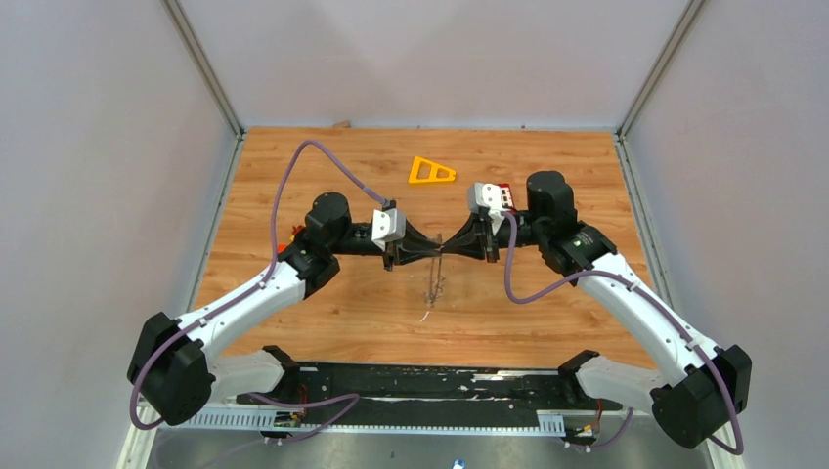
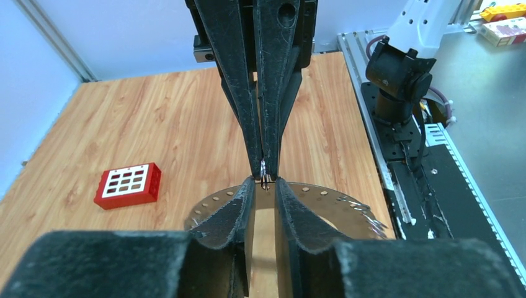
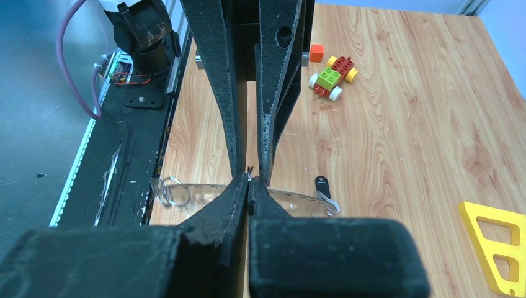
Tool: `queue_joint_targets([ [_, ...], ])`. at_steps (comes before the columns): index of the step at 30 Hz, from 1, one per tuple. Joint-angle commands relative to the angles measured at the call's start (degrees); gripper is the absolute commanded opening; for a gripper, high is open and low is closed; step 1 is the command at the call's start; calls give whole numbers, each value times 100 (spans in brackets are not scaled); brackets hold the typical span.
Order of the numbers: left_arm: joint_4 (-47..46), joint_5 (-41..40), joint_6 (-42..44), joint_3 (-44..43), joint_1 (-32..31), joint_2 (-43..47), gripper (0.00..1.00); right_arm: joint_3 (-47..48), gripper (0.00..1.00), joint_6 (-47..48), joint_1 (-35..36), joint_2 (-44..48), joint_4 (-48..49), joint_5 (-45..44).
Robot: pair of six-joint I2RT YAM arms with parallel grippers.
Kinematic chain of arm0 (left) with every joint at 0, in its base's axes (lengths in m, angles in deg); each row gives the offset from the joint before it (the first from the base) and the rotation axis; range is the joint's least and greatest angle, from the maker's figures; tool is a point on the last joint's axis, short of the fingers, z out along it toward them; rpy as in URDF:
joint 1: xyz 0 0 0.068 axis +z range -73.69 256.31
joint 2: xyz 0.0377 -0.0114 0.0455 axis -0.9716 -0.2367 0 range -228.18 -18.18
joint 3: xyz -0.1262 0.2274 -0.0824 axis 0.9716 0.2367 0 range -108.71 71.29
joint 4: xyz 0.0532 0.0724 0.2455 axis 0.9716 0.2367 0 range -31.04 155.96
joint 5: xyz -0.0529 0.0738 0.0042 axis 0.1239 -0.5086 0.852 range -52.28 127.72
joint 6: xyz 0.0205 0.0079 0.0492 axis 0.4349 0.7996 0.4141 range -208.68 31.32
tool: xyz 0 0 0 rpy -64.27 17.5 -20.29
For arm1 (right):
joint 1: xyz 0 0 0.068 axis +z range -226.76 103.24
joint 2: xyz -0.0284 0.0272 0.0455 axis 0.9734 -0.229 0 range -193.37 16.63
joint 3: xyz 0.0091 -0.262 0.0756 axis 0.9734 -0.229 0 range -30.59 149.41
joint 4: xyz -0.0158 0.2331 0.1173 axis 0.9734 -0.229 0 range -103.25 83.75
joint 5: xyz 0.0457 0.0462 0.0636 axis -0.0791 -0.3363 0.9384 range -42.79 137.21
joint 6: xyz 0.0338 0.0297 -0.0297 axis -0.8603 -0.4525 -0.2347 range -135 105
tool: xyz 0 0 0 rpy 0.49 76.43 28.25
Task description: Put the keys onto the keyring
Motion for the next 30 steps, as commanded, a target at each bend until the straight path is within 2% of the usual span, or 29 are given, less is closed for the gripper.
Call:
queue_joint_targets([
  [1, -362, -56, -78, 7, -61, -20, 21, 25, 0, -42, 22, 42, 360, 248],
  [9, -352, -32, -135, 14, -78, -54, 0, 1, 0, -49, 18, 64, 382, 164],
  [15, -476, -28, -305, 22, -87, -50, 0, -7, 1, -92, 18, 62, 403, -14],
  [22, -622, -258, -483, 172, -87, 118, 0, -69, 26, -18, 12, 153, 346, -382],
  [30, -664, -333, -531, 250, -85, 209, 0, -95, 36, 185, 14, 218, 185, -453],
])
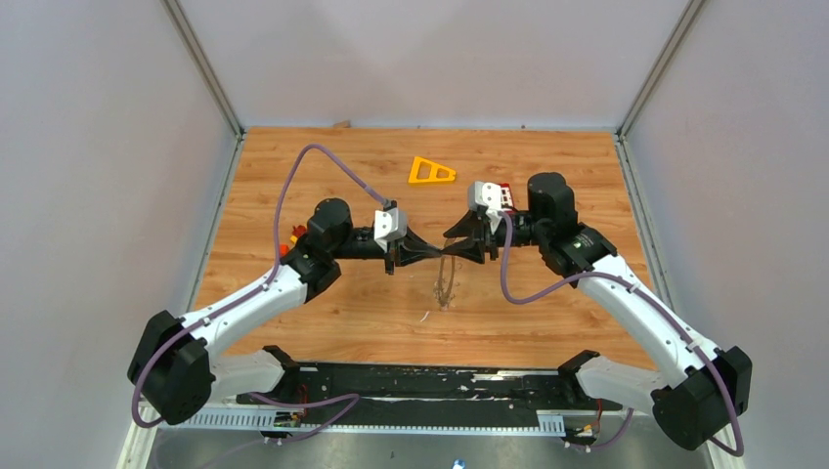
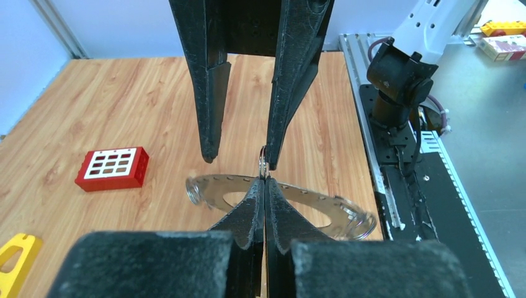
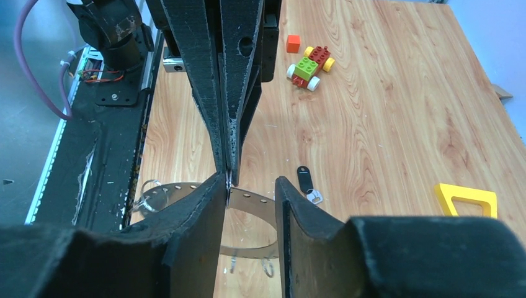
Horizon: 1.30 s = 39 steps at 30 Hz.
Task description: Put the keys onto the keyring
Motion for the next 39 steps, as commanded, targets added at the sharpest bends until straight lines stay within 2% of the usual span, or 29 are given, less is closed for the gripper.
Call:
queue_joint_targets([
  [1, -373, -131, -62, -14, -30, 245, 0, -3, 36, 211, 36, 188, 11, 23],
  [8, -378, -205, -178, 22, -30, 303, 0, 23, 34, 484, -68, 385, -262, 315],
  [15, -1110, -74, -639, 236, -30, 250, 0, 24, 30, 767, -82, 325, -519, 702],
  [22, -1529, 64, -799, 394, -30, 252, 0, 13, 25, 828, -81, 192, -521, 668],
  [29, -1725, 117, -885, 468, -30, 228, 0, 2, 13, 774, -83, 162, -455, 661],
  [32, -1783, 118, -904, 483, -30, 211, 0, -10, 1, 632, -87, 135, -317, 619],
  [39, -1563, 127, -501, 529, -32, 180, 0, 204, 0, 541, -61, 48, -504, 331],
])
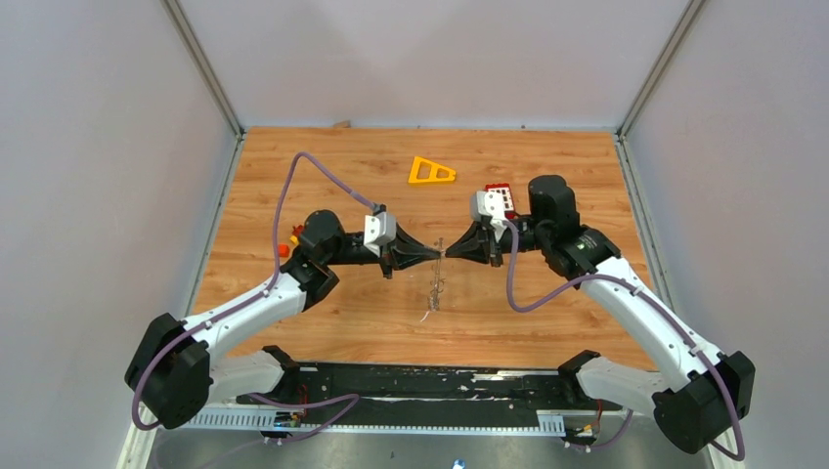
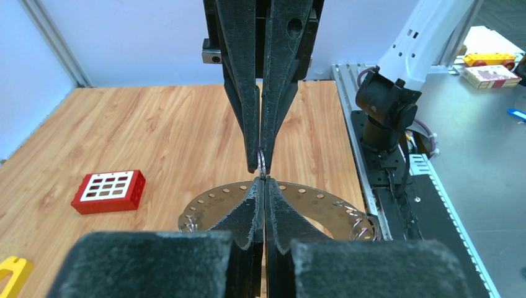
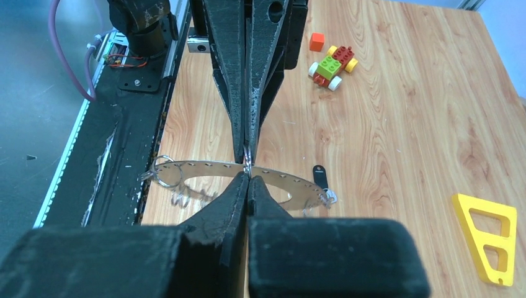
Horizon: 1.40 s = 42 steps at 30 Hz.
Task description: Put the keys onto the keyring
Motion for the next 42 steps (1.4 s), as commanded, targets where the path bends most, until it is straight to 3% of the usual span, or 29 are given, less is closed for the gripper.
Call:
queue_joint_targets([
  [1, 5, 84, 432, -39, -33, 59, 4, 298, 0, 104, 22, -106, -202, -218],
  [5, 1242, -72, 1650, -381, -33, 126, 36, 642, 0, 680, 282, -283, -1074, -851],
  [8, 2176, -185, 2360, -801, -37, 117, 47, 897, 0, 917, 521, -397, -1544, -1342],
  [10, 2587, -222, 2702, -969, -33, 99, 49, 1054, 0, 1048, 700, -468, -1799, -1686],
  [20, 2781, -199, 2871, -1117, -33, -98, 39, 1233, 0, 999, 1178, -600, -1935, -2445],
  [28, 2763, -51, 2899, -1020, -35, -134, 32, 1221, 0, 887, 1206, -574, -1835, -2448],
  [42, 2824, 419, 3217, -861, -33, -145, 32, 1075, 0, 892, 1206, -468, -1675, -2449],
])
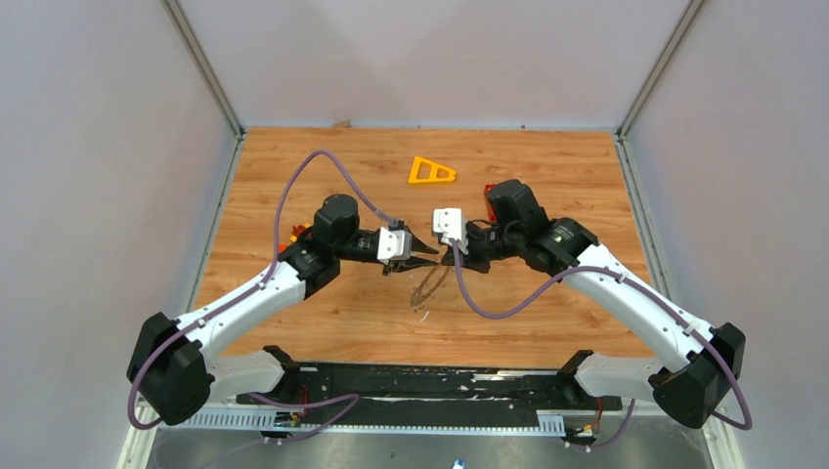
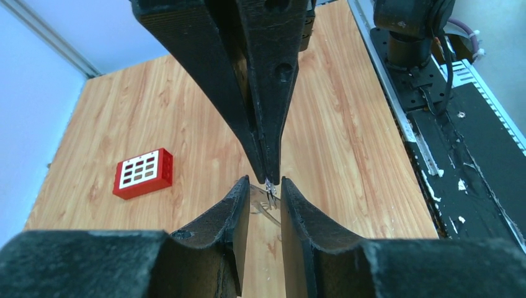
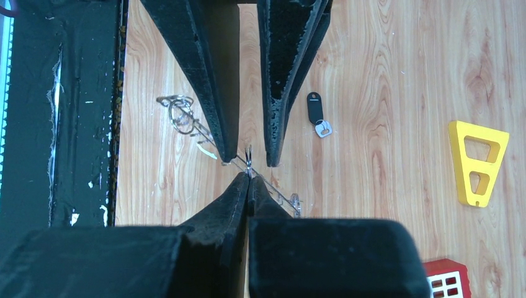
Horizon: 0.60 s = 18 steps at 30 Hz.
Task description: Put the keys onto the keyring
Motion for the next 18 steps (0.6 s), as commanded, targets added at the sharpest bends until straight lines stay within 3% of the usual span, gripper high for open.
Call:
queue_joint_targets([
  [1, -2, 309, 255, 33, -2, -36, 32, 106, 0, -40, 29, 181, 304, 44],
  [11, 112, 470, 604, 128, -2, 79, 38, -106, 0, 59, 28, 294, 425, 21],
  [18, -189, 448, 521, 166, -2, 14, 36, -188, 0, 73, 27, 358, 512, 191],
])
